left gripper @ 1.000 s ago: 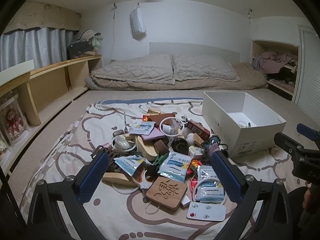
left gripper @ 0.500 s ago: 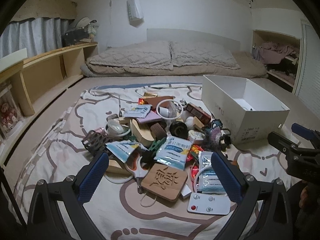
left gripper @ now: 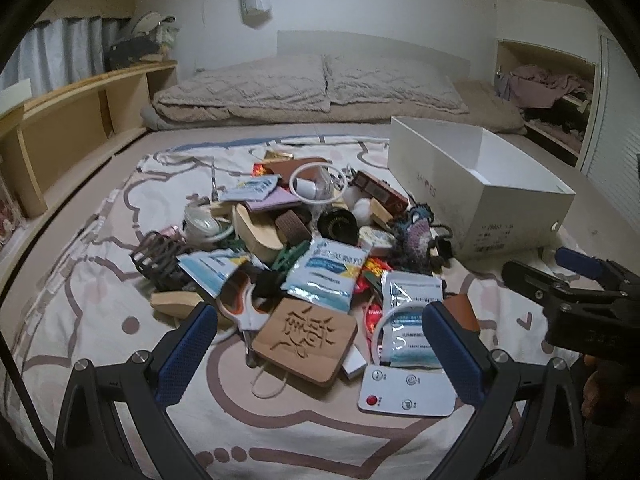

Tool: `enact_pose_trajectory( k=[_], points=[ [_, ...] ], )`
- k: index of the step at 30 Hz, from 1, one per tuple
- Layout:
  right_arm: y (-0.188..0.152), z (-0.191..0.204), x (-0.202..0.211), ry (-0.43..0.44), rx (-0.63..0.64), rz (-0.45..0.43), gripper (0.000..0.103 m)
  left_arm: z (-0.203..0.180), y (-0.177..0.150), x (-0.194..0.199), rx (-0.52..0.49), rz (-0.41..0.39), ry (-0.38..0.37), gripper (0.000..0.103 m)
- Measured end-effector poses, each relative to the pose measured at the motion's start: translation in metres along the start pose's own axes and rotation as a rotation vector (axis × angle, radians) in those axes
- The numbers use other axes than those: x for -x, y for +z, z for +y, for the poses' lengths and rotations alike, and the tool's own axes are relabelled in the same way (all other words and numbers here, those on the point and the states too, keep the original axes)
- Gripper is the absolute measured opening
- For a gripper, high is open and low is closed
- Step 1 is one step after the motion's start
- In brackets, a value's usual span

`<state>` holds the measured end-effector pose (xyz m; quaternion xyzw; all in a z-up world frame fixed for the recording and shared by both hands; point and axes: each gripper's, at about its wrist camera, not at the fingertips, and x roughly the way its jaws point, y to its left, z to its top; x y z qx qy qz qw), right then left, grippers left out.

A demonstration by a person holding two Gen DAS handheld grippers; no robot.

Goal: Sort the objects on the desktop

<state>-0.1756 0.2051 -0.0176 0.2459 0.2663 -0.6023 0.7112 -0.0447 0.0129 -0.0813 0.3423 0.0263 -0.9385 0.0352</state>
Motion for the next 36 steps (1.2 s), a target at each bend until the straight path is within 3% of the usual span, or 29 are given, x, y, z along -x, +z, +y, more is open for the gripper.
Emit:
enact_pose_trajectory(
  k=[4,13,14,27,36],
  points=[
    [-0.003,-0.001,-0.012,0.017,-0.028,0.058,0.103,0.000,-0.004,-0.008,0.032,0.054,-0.047,0.103],
    [-0.015,0.001,-0.036,0.002,-0.035,0.184,0.103,-0.008,-0.017,-0.021,0.020,0.127,-0.065,0.103],
    [-0.016,0.000,-0.039,0.003,-0.035,0.200,0.103,-0.008,-0.018,-0.024,0.099,0.137,0.013,0.103],
    [-0.036,0.004,-0.072,-0.001,-0.005,0.402,0.103,-0.007,-0.032,-0.044,0.144,0.251,0.019,0.103],
    [-0.040,-0.005,-0.071,-0.031,0.001,0.399,0.103,-0.004,-0.032,-0.047,0.217,0.270,0.030,0.103]
  ],
)
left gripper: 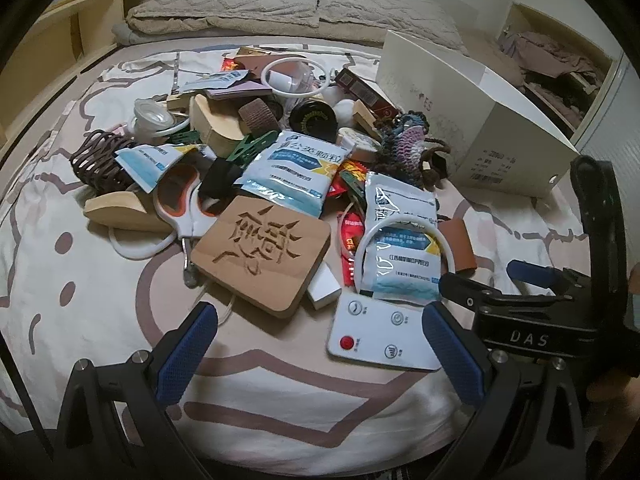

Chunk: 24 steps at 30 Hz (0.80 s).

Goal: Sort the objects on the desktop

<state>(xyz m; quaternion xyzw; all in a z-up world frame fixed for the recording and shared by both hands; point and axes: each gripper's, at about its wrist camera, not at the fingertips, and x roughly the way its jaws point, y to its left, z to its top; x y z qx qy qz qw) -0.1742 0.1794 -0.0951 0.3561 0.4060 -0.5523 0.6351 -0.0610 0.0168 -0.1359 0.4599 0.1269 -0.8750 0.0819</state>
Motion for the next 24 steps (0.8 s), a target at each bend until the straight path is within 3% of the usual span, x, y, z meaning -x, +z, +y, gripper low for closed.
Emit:
enact_pose_trajectory(
  k=[1,6,24],
  points=[
    [-0.001,0.000,0.000,-0.007,0.005,-0.005,0.103,-0.001,0.000,-0.001,0.037,-0.005,0.028,0.103],
    [0.000,-0.009,0.002,-0.035,-0.003,-0.029,0.103,-0.007,-0.001,-0.003,0.010,0.002,0.032,0.103],
    [0.005,-0.056,0.010,-0.161,-0.214,-0.052,0.103,-0.032,-0.013,-0.021,-0.073,0.026,0.067,0.103]
  ],
)
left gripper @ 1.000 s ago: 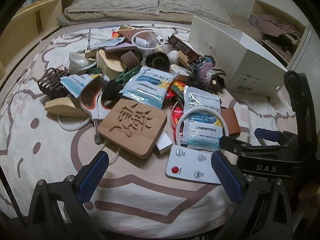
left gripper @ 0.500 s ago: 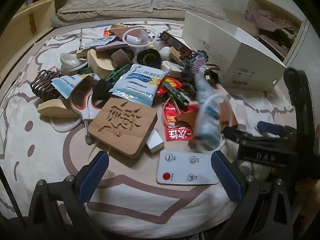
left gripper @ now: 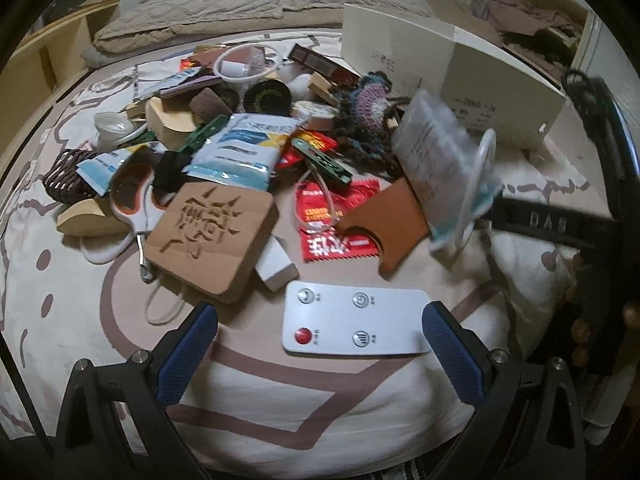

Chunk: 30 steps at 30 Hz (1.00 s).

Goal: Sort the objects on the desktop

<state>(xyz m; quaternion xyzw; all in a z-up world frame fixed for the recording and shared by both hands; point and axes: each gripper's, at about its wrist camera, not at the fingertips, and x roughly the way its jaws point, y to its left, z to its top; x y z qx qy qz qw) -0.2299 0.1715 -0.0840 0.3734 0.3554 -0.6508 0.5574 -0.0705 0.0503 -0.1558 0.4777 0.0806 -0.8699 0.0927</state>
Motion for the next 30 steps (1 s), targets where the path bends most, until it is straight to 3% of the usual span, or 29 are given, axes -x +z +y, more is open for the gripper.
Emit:
enact_pose_trajectory(
  k=[13,23,30],
  points=[
    [0.005,-0.019,0.003,0.007,-0.118,-0.017,0.103,-0.018,-0.007,-0.015,-0.059,0.019,0.020,0.103],
    [0.017,-0.035,0.012,0.115,-0.228,-0.071,0.103,-0.016,-0.009,-0.020,-0.011,0.033,0.024,0.103],
    [0.013,-0.051,0.024,0.107,-0.290,-0.118,0.103,-0.016,-0.010,-0.022,0.003,0.028,0.020,0.103]
  ],
)
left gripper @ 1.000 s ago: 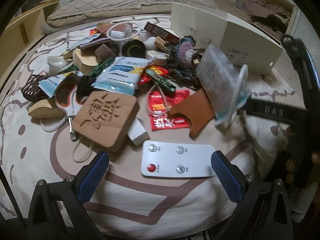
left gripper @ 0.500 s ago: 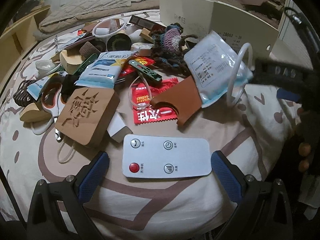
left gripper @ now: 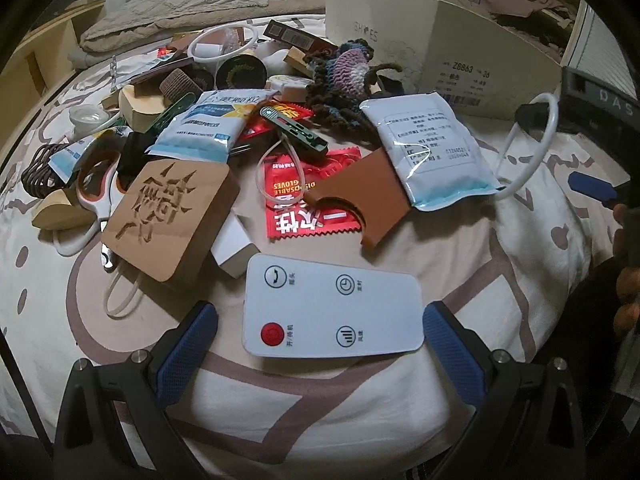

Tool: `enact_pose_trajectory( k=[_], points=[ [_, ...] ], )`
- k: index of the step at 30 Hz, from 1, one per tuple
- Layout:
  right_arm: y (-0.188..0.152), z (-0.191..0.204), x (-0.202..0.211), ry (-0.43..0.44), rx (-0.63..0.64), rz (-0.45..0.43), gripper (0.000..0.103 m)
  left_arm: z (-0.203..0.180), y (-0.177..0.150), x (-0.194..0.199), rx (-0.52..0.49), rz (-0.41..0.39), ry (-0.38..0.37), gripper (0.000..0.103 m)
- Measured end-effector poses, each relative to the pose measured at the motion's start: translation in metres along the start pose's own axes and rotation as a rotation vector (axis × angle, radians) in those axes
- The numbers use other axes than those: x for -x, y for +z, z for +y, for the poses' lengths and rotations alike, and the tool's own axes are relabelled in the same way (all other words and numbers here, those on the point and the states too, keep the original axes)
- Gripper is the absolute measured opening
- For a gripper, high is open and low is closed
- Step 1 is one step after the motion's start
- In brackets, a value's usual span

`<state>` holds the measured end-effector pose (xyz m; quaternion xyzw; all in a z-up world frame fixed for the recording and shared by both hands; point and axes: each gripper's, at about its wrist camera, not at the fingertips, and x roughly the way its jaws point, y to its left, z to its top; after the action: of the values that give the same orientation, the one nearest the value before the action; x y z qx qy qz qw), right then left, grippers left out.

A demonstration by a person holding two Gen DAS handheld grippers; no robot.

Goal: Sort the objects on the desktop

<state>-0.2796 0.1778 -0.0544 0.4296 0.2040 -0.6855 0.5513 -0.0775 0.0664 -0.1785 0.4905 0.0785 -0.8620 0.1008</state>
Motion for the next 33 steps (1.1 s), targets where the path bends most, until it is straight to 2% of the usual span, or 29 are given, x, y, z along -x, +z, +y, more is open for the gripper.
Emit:
enact_pose_trajectory(
  k=[6,9,18,25,33],
  points=[
    [0.003,-0.026,0.013,-0.029,-0.132,-0.047,0.103,0.002,-0.001,0.002,0.018,-0.010,0.001,0.103],
    [0.002,-0.030,0.011,-0.041,-0.160,-0.038,0.103,0.003,-0.001,0.002,0.024,-0.011,-0.005,0.103],
    [-0.007,-0.014,0.002,-0.038,-0.051,0.037,0.103,0.009,-0.001,0.006,0.050,-0.016,-0.035,0.103],
    [-0.008,-0.005,-0.008,-0.021,0.016,0.077,0.103,0.009,0.000,0.004,0.045,-0.010,0.007,0.103],
    [-0.012,0.000,-0.009,-0.031,0.048,0.087,0.103,0.039,0.002,0.007,0.175,-0.021,0.083,0.103]
  ],
)
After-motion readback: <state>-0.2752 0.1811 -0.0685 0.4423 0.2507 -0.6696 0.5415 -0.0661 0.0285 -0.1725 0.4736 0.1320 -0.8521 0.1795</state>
